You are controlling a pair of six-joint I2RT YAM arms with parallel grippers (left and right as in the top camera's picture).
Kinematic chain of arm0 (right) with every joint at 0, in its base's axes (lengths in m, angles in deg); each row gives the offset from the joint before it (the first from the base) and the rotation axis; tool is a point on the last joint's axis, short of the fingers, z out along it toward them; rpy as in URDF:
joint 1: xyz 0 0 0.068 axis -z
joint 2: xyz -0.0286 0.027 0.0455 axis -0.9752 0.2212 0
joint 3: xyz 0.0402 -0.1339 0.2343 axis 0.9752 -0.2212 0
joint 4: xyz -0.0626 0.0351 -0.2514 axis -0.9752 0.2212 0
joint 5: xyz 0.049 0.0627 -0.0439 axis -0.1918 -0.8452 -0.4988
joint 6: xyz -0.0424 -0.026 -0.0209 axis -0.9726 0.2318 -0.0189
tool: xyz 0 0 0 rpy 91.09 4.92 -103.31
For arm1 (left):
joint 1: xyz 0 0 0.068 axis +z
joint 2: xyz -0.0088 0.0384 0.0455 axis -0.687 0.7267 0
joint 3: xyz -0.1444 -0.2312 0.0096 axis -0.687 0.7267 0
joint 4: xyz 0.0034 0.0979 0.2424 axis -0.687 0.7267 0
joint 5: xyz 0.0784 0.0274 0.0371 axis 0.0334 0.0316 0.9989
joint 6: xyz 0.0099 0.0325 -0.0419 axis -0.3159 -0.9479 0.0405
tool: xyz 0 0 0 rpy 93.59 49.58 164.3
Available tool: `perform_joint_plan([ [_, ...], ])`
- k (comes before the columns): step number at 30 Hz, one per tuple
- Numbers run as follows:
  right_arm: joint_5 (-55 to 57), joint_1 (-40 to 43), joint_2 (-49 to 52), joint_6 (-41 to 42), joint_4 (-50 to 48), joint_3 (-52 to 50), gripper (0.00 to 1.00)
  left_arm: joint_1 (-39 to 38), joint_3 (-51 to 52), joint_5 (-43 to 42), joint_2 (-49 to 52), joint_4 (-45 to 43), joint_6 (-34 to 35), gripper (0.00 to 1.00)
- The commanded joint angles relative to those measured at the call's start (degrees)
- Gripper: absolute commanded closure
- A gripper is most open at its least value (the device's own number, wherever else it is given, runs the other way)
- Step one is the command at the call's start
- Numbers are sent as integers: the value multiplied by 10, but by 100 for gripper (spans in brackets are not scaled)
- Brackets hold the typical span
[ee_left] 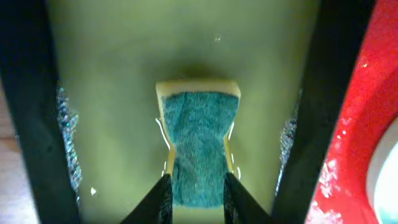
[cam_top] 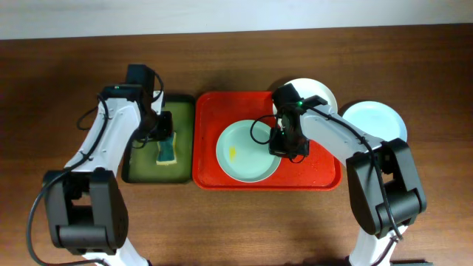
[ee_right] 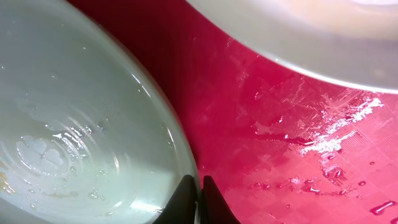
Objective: Clean dirty plates on tray and stack at the side
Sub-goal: 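Grasp the sponge again with the left gripper and lift it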
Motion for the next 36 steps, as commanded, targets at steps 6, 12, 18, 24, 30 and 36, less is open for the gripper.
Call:
perform_joint_plan([
  [6,4,-3,-9,3,0,6,95,-3,65,-22,-5,-56,-6,70],
  [12,4,-3,-9,3,-1,6,94,-3,90,-22,-5,-78,13,65],
  [18,4,-3,-9,3,-2,6,94,-3,147,-37,-5,-161,15,70],
  [24,3,-3,-9,3,-2,6,91,-3,185,-27,-5,-209,15,79],
  [30,3,-3,-9,3,8,6,32,-1,131,18,-117,-215,-16,100],
  [36,-33,-3,-9,3,10,6,55,-1,96,62,-247,-212,-98,100],
])
